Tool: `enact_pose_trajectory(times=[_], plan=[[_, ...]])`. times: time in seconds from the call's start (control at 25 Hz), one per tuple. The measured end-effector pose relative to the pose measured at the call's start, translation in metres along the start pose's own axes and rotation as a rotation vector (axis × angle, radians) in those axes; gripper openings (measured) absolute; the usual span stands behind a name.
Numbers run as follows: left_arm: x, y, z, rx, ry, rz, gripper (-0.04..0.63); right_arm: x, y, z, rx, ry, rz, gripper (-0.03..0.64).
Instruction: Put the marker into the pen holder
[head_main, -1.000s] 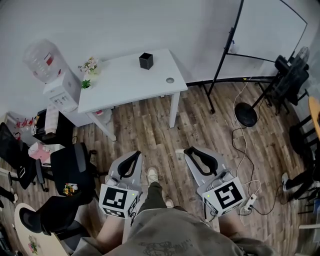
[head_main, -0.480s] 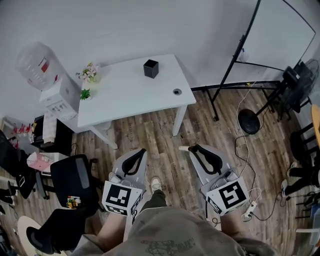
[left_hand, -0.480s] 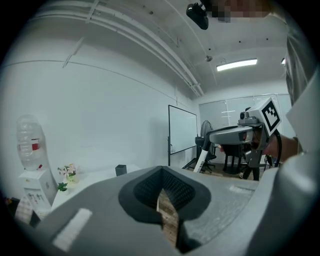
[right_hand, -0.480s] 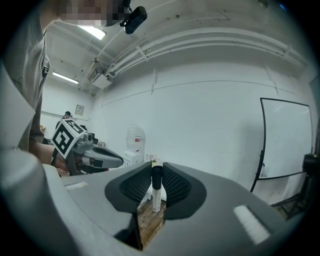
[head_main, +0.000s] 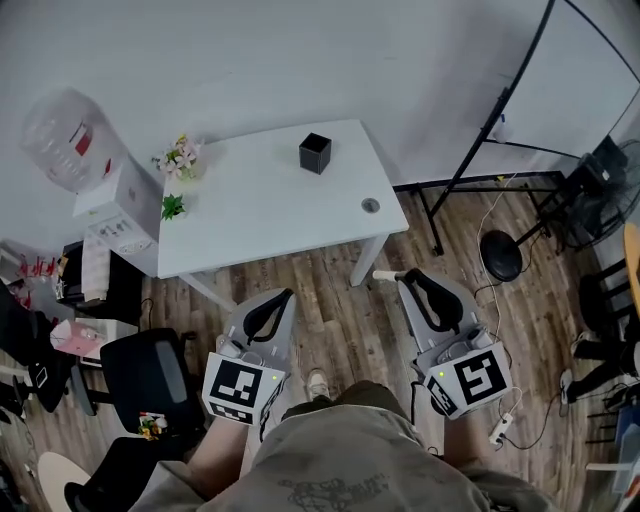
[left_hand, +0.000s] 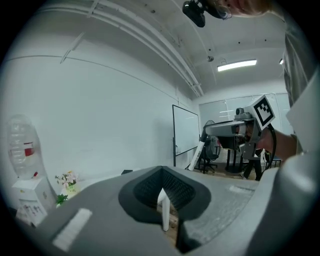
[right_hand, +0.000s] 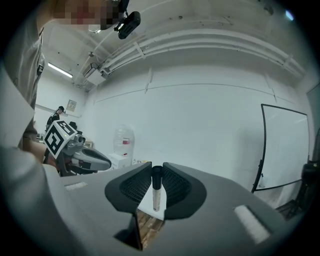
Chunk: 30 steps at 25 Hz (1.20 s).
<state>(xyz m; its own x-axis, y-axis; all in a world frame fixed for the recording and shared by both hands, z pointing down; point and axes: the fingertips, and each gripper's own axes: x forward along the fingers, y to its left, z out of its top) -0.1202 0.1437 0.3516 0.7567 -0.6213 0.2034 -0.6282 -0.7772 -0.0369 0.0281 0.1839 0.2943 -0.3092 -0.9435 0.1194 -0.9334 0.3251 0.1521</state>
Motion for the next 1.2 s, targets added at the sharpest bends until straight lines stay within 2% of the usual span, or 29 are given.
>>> enact_pose_trajectory(times=[0.2,0.56,0.88,1.2], plan=[[0.011,0.025,-0.008,-0.037,0.01,0.028,0.0,0.024,-0.004,-0.004,-0.007,0.012,0.014,0.097],[0.056,0.066,-0.004,-0.015,0.009,0.06,0.0,0.076,-0.036,-0.018,-0.018,0.01,0.022,0.097],[0.141,0.1,0.006,-0.015,0.024,0.077,0.0,0.143,-0.104,-0.033,-0.009,0.024,0.048,0.097],[0.232,0.147,0.034,-0.031,0.029,0.155,0.0,0.232,-0.174,-0.033,0.005,0.037,0.168,0.097]])
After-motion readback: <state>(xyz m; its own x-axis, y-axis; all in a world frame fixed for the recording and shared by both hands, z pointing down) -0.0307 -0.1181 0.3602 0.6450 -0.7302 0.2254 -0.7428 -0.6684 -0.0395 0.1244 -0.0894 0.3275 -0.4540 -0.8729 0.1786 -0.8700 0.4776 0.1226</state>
